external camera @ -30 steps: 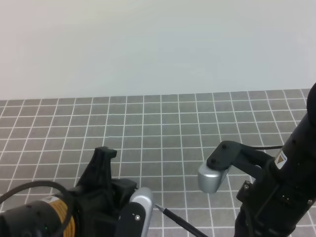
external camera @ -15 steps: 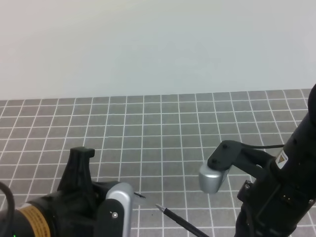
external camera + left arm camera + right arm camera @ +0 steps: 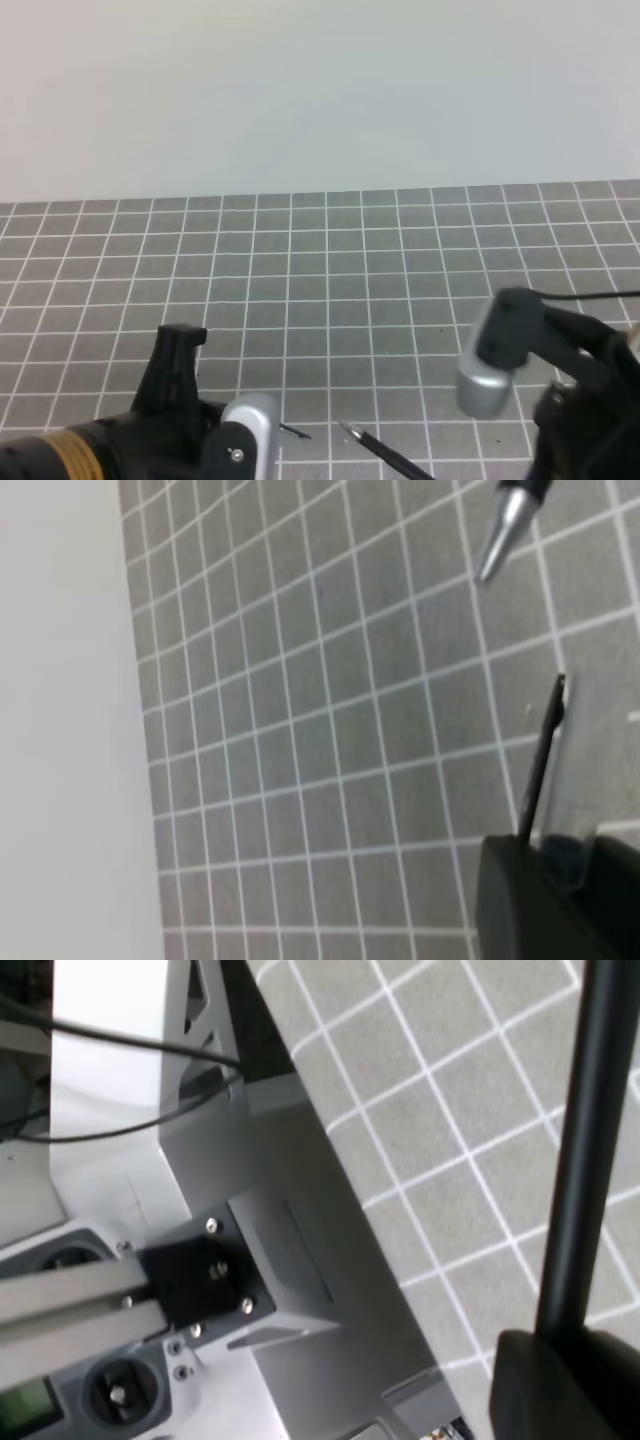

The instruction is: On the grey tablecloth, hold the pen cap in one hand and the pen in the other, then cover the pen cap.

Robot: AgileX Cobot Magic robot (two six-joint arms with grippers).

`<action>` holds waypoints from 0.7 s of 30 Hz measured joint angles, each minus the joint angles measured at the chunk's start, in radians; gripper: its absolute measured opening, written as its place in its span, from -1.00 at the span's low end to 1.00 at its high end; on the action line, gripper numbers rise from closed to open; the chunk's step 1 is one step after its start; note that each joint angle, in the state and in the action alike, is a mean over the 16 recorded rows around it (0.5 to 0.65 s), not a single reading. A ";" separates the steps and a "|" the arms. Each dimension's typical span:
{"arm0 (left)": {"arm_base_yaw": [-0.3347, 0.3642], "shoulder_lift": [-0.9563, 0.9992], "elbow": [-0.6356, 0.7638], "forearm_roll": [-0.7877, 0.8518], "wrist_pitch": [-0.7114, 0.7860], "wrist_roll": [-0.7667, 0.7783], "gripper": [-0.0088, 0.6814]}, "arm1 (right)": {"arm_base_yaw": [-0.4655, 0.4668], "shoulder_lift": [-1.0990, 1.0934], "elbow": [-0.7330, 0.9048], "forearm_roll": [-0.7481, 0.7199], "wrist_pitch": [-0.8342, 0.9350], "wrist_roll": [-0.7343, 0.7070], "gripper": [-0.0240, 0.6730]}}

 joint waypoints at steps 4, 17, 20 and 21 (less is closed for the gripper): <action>0.000 -0.017 0.000 -0.106 0.005 0.066 -0.77 | 0.000 -0.036 0.031 0.000 0.000 -0.003 -0.75; 0.000 -0.056 0.000 -0.300 0.045 0.201 -0.77 | 0.000 -0.092 0.069 0.027 0.000 0.004 -0.75; 0.000 -0.056 0.000 -0.271 0.051 0.192 -0.77 | 0.000 -0.096 0.069 0.037 0.000 0.014 -0.75; 0.000 -0.056 0.000 -0.256 0.052 0.186 -0.77 | 0.000 -0.095 0.069 0.041 0.000 0.017 -0.75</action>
